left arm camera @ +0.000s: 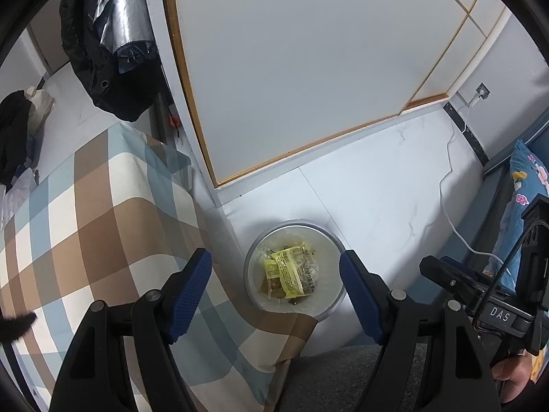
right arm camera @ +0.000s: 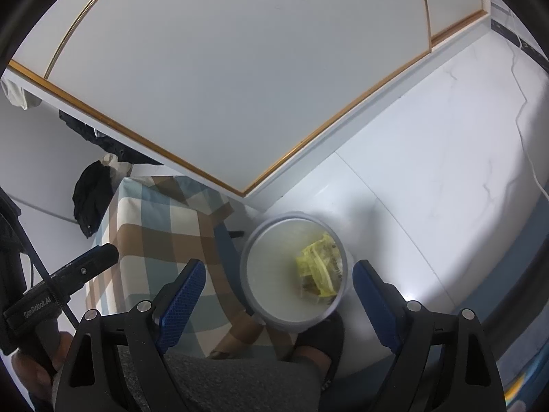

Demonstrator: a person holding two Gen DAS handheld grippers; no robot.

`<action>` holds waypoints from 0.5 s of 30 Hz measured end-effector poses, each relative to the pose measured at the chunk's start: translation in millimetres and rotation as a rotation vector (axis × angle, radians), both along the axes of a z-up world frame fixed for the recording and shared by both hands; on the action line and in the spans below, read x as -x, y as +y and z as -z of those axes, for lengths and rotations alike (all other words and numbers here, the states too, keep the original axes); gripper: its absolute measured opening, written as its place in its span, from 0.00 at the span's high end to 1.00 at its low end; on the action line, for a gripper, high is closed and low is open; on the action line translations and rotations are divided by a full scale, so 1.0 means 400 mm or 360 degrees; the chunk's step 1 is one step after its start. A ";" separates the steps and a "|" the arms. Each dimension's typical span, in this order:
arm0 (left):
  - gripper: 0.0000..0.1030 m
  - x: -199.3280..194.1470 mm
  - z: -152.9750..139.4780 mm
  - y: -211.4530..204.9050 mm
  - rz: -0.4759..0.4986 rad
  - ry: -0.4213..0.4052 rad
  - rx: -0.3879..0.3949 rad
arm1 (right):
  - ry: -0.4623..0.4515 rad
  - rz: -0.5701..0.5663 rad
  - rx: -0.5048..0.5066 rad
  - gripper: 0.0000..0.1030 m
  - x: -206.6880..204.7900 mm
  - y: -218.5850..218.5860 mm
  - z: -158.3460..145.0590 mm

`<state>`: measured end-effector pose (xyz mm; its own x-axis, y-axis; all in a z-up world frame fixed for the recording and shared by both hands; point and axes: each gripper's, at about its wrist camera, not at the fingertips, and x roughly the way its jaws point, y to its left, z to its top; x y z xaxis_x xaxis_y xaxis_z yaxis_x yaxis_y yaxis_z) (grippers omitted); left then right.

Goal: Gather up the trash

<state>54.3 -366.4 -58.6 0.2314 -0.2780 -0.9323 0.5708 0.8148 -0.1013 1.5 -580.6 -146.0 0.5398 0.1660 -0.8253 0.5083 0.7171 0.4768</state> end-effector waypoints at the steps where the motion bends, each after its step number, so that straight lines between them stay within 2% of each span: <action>1: 0.28 0.000 0.000 0.001 -0.0004 -0.0002 -0.0003 | -0.0001 -0.0001 -0.0001 0.15 0.001 -0.001 -0.001; 15: 0.28 -0.002 0.001 0.004 -0.0002 0.0011 0.0007 | 0.0000 -0.0003 -0.0001 0.15 0.000 0.000 0.000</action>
<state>54.9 -364.7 -59.0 0.2254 -0.2819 -0.9326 0.5691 0.8150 -0.1088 1.4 -580.8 -146.1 0.5394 0.1676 -0.8252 0.5069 0.7180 0.4771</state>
